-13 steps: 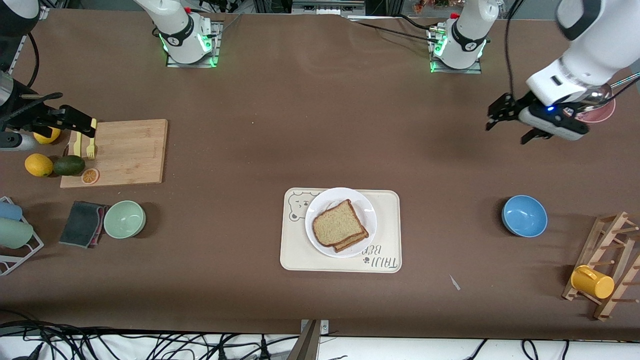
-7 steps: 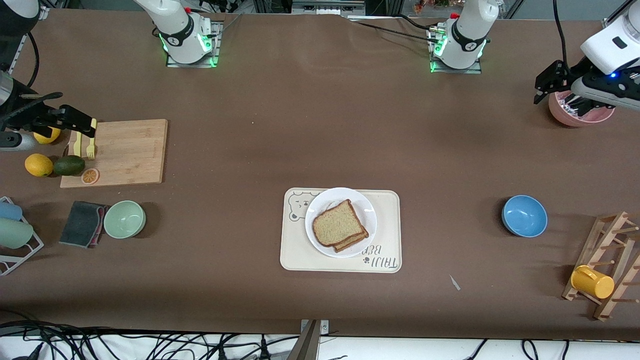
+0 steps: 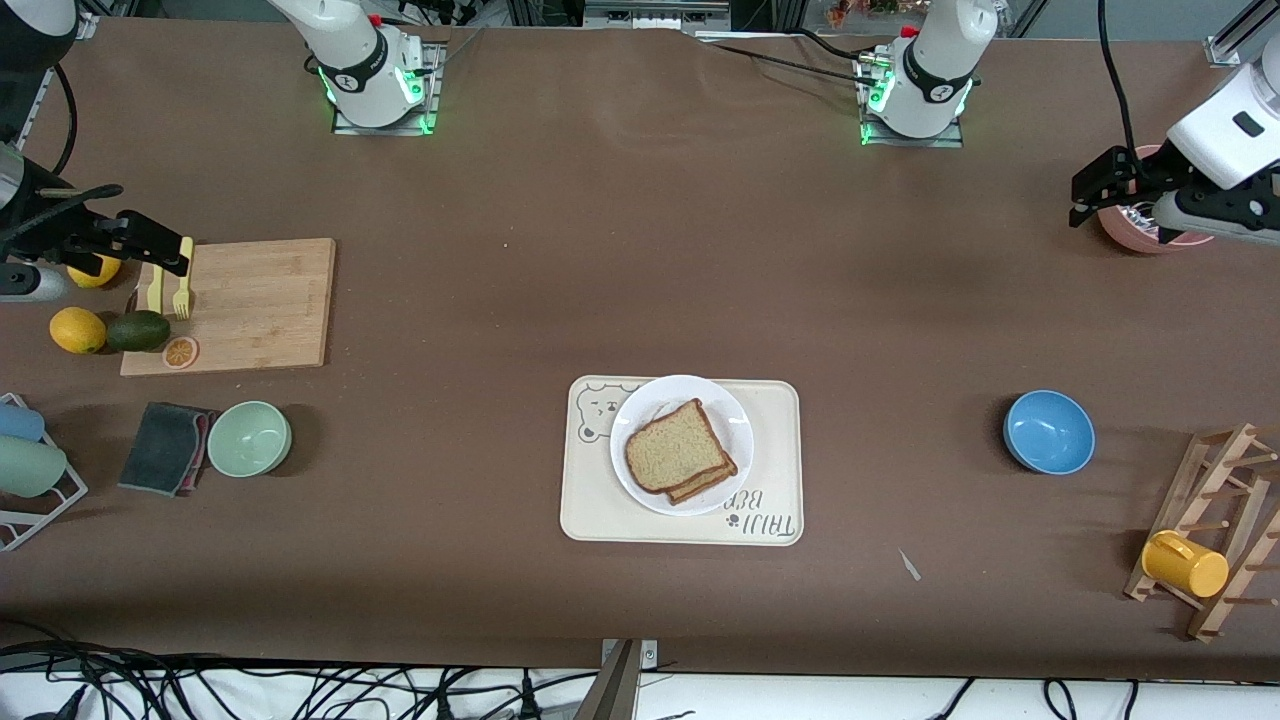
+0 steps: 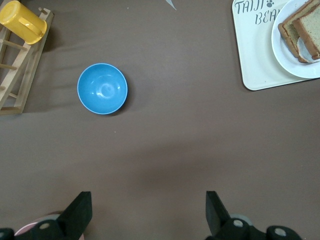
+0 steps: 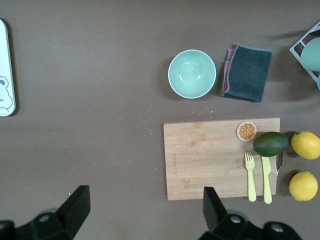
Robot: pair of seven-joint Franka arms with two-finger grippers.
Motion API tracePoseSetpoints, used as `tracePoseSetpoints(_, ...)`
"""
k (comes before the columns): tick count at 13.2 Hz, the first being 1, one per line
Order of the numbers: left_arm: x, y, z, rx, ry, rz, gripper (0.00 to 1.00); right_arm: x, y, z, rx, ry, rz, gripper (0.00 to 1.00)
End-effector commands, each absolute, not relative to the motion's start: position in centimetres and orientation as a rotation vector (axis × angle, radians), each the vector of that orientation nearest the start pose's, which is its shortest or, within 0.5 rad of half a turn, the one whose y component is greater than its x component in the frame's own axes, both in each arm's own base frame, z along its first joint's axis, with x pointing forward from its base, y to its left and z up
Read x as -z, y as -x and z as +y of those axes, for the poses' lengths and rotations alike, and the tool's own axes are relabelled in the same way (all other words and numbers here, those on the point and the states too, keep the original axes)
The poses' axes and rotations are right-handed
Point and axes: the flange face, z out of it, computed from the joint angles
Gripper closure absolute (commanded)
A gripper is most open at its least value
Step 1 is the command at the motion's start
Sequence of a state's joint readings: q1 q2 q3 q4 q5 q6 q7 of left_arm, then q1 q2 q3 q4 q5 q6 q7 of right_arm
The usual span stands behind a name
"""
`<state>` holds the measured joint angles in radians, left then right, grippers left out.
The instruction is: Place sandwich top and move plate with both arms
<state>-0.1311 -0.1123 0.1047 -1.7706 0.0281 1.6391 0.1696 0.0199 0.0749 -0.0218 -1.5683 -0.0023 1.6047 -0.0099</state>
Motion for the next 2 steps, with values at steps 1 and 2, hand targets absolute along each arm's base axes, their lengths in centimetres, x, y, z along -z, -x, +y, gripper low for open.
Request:
tracePoseSetpoints(1, -60.46, -53.57, -1.4, -0.036, 3.104, 0.306, 0.0, -59.13, -57.38, -0.27, -0.038, 3.128, 0.001, 0.0)
tracePoseSetpoints(2, -60.5, -54.39, -1.75, -0.031, 3.1, 0.315, 0.0, -59.13, -57.39, -0.15, -0.038, 3.133, -0.004, 0.0)
